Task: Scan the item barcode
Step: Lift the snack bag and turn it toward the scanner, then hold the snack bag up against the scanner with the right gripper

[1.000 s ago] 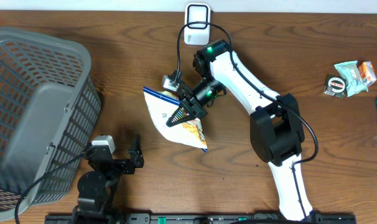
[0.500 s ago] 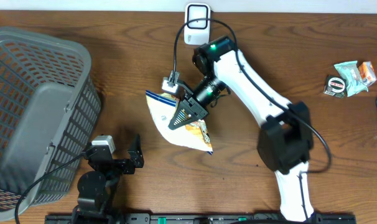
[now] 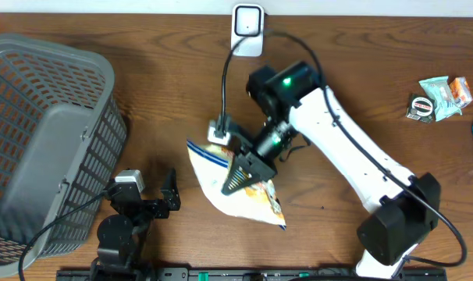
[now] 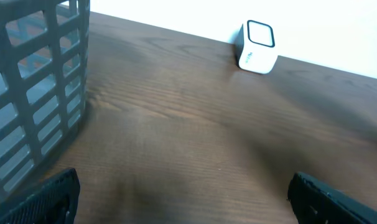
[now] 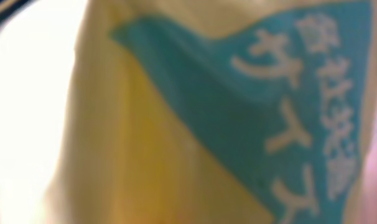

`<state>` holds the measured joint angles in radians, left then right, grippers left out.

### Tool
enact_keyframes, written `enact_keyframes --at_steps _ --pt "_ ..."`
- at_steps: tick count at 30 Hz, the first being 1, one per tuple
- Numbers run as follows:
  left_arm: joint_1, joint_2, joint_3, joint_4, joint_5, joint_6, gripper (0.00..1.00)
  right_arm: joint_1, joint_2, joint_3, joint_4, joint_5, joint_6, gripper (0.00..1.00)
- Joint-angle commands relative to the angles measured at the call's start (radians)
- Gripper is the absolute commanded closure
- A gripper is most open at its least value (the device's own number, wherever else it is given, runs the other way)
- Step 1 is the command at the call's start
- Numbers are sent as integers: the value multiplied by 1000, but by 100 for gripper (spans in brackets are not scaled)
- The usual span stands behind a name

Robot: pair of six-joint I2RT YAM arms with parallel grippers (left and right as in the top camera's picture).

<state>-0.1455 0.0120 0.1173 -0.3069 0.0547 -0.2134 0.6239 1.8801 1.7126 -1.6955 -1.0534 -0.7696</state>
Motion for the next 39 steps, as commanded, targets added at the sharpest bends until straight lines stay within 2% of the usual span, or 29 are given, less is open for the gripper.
enact_keyframes --at_steps 1,7,12,17,20,25,34,39 --pt "5 -2 -17 -21 9 -2 2 -13 -31 -55 -4 -28 -22 99" --pt "5 -2 -17 -21 9 -2 2 -17 -34 -50 -3 93 -6 98" --pt "5 -2 -17 -21 9 -2 2 -15 -34 -50 132 474 27 98" --pt "5 -2 -17 -21 9 -2 2 -15 -34 -50 472 936 375 99" --pt "5 -2 -17 -21 9 -2 2 -15 -34 -50 631 1164 488 99" --pt "5 -2 -17 -21 9 -2 2 -22 -29 -51 817 1376 454 99" --pt "5 -2 -17 -21 9 -2 2 -110 -3 -50 1175 1415 278 99" --pt "5 -2 -17 -21 9 -2 2 -147 105 -14 1347 1501 138 99"
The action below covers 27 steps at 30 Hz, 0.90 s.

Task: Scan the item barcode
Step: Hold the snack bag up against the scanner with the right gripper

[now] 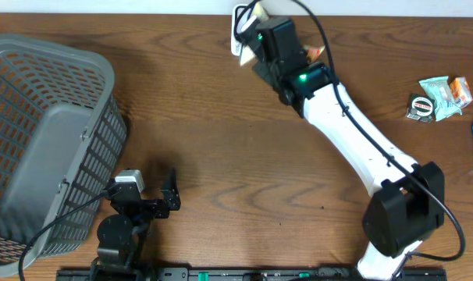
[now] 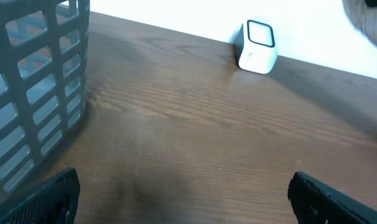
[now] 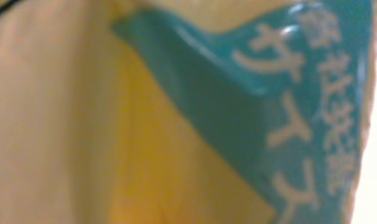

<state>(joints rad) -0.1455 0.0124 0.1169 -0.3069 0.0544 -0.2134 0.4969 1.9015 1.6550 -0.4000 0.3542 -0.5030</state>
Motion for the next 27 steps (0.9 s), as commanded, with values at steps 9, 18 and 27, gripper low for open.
enact_keyframes --at_steps 9,18,27 --pt "5 -2 -17 -21 10 -2 2 -46 492 509 98 172 -269 99" --pt "5 -2 -17 -21 10 -2 2 -67 680 700 144 159 -277 99" --pt "5 -2 -17 -21 10 -2 2 -81 657 724 21 260 -143 99"
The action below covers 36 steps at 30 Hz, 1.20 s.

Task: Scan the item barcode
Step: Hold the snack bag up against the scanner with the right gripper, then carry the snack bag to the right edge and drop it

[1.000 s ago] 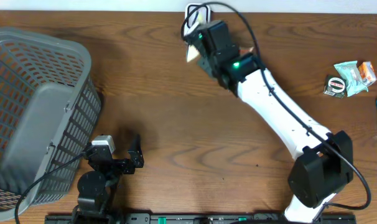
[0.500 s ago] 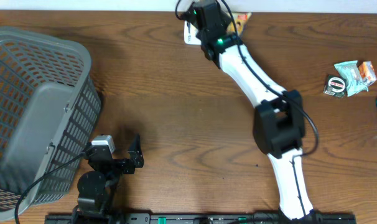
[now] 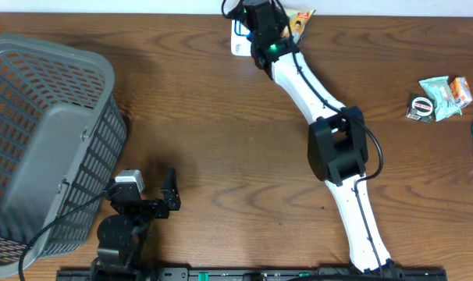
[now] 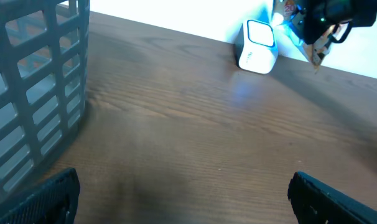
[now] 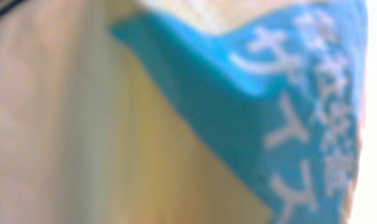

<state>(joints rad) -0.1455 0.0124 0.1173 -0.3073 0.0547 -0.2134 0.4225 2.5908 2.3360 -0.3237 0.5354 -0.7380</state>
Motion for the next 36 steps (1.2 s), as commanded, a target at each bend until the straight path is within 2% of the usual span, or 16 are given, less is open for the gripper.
enact_keyframes --at_steps 1,6,8,12,17,24,25,26,27,28,32,36 --pt "5 -2 -17 -20 9 -2 2 -14 -43 43 -111 94 119 99" --pt "5 -2 -17 -20 9 -2 2 -89 -97 43 -417 195 319 99" --pt "5 -2 -17 -20 9 -2 2 -140 -103 43 -522 180 405 99" --pt "5 -2 -17 -20 9 -2 2 -275 -96 32 -675 40 480 99" --pt "5 -2 -17 -20 9 -2 2 -422 -92 0 -700 -75 491 99" --pt "5 -2 -17 -20 9 -2 2 -547 -92 -8 -709 -73 545 99" --pt "5 -2 -17 -20 9 -2 2 -560 -92 -8 -701 -75 558 96" --pt "5 -2 -17 -20 9 -2 2 -571 -92 -8 -694 -75 562 82" --pt "5 -2 -17 -20 9 -2 2 -586 -93 -6 -687 -74 562 21" --pt "5 -2 -17 -20 9 -2 2 -590 -98 -2 -694 -74 569 1" --pt "5 -2 -17 -20 9 -2 2 -591 -153 13 -727 -75 663 1" --pt "5 -2 -17 -20 9 -2 2 -591 -278 14 -781 -109 732 1"
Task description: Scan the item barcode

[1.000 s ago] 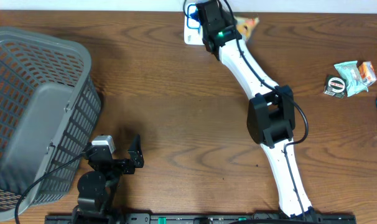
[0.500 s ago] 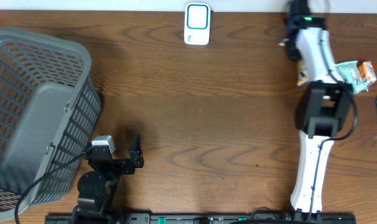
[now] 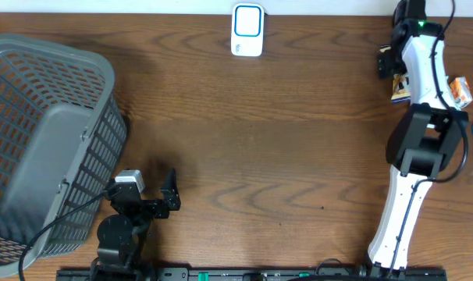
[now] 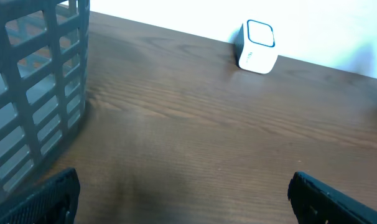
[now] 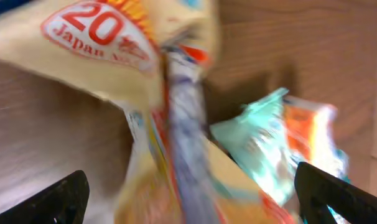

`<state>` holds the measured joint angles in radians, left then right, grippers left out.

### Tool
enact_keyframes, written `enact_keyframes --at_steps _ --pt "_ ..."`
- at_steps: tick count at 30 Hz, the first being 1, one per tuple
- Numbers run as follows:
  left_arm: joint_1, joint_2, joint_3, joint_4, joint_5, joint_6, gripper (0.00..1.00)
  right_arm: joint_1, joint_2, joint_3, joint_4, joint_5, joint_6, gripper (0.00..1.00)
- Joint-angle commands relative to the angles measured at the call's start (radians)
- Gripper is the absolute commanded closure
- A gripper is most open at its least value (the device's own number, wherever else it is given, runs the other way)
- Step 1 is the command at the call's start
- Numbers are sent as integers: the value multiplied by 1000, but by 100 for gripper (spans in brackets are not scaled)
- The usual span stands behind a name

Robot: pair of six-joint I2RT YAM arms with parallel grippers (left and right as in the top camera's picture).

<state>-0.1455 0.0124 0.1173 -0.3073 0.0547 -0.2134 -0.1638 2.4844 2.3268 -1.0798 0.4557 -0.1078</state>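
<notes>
The snack bag [image 5: 170, 106], yellow and white with a red "20 Japan" badge, shows blurred in the right wrist view, below my right gripper [image 5: 191, 193]. That gripper's dark fingertips [image 5: 51, 199] stand far apart at the frame's lower corners, closed on nothing. Overhead, only a small coloured piece of the bag [image 3: 400, 87] shows beside the right arm at the table's far right. The white barcode scanner [image 3: 247, 30] stands at the back middle, and its blue-rimmed window [image 4: 260, 34] faces forward. My left gripper [image 4: 188, 205] rests open near the front left, holding nothing.
A grey plastic basket [image 3: 33, 140] fills the left side, its wall [image 4: 33, 93] close to my left gripper. Small packets lie at the far right edge: a green one [image 5: 269, 143], an orange one [image 3: 459, 90] and a blue item.
My right arm has gone from the scanner at the back middle to the table's far right. Its gripper, which had the bag pressed against the camera, is now open with the bag below it.
First my right gripper held the snack bag low over the table's middle. Then it had the bag up beside the scanner, and then right at the scanner, whose blue light showed. Now the bag is let go among the packets at the far right. The left arm never moved.
</notes>
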Motion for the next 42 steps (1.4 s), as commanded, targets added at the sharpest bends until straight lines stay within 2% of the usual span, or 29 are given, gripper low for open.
enact_keyframes --at_steps 1,8,11,16,30,38,42 --pt "5 -2 -17 -20 9 -2 2 -5 -212 23 -40 -63 104 1" --pt "5 -2 -17 -20 9 -2 2 -5 -539 23 -143 -361 104 1" --pt "5 -2 -17 -20 9 -2 2 -5 -675 23 -192 -410 129 1" --pt "5 -2 -17 -20 9 -2 2 -5 -896 23 -271 -414 152 1" --pt "5 -2 -17 -20 9 -2 2 -5 -1369 23 -287 -413 152 1" --pt "5 -2 -17 -20 9 -2 2 -5 -1556 23 -603 -401 156 1" --pt "5 -2 -17 -20 9 -2 2 -5 -1634 -37 -618 -401 142 1"
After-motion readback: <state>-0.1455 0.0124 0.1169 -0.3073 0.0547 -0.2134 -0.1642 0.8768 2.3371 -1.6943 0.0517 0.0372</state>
